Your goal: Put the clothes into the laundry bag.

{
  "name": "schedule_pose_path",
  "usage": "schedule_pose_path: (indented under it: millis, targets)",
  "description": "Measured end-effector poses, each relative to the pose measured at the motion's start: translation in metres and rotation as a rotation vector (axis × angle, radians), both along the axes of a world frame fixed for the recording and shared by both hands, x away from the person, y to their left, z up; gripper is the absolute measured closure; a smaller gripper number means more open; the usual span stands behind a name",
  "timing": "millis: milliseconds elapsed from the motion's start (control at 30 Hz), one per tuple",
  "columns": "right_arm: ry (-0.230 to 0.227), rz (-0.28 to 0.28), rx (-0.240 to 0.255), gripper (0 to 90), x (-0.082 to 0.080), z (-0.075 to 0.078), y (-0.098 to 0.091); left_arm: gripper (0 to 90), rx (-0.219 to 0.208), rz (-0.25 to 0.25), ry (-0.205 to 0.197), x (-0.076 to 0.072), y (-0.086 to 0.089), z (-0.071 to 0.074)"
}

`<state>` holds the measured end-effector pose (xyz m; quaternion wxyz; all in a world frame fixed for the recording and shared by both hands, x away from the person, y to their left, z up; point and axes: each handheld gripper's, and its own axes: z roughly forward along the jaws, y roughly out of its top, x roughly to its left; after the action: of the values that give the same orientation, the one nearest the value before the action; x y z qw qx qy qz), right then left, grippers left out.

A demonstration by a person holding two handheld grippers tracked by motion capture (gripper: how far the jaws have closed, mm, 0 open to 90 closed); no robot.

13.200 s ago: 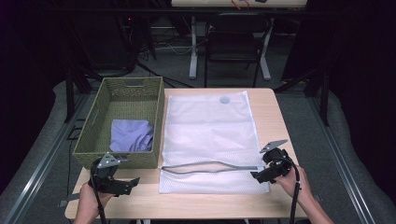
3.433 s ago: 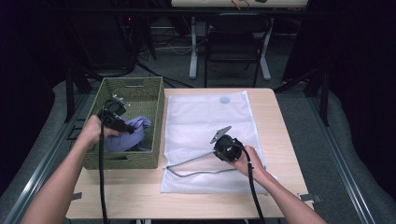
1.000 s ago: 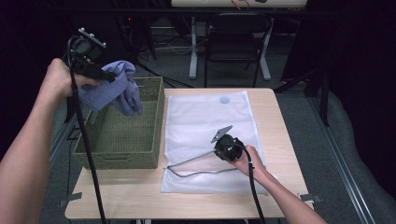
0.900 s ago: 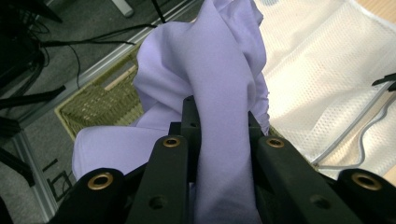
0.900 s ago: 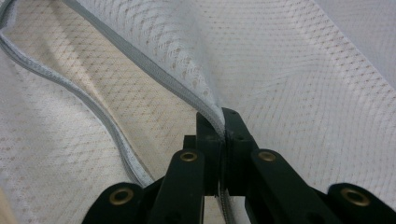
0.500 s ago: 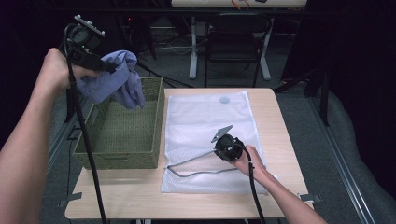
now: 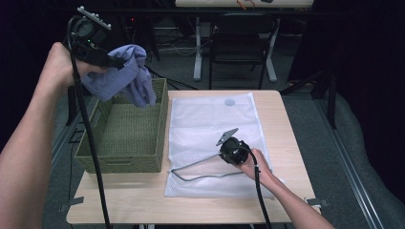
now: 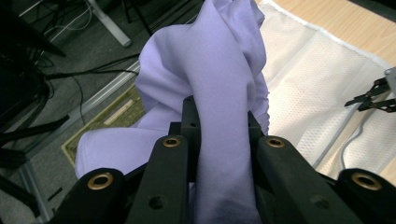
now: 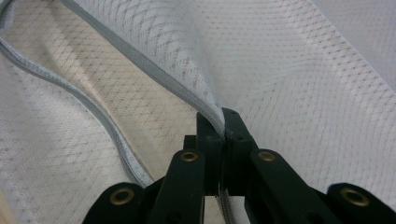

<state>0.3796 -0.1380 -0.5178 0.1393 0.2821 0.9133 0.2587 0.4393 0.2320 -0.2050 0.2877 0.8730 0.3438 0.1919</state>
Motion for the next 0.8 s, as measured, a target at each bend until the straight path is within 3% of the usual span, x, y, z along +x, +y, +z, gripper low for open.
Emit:
schedule_pose_path:
  millis: [167,200,433,500,800]
  targets:
    - [-0.001,0.001,0.0,87.4,0.0,0.0,0.0,79.8,-0.005,-0.022,-0.011,-0.001,-0.008,0.006]
    - [0.007,0.015,-0.034,87.4,0.001,0.002,-0.001,79.8,-0.01,-0.023,-0.016,-0.002,-0.009,0.007]
    - [0.001,-0.002,-0.001,87.4,0.0,0.0,0.0,79.8,-0.009,-0.073,-0.026,-0.004,-0.025,0.013]
    - [-0.001,0.012,-0.043,87.4,0.001,0.003,-0.001,79.8,-0.011,-0.087,-0.025,-0.004,-0.029,0.014]
    - [0.001,0.008,-0.031,87.5,0.001,0.002,-0.002,79.8,-0.02,-0.147,-0.028,-0.008,-0.049,0.013]
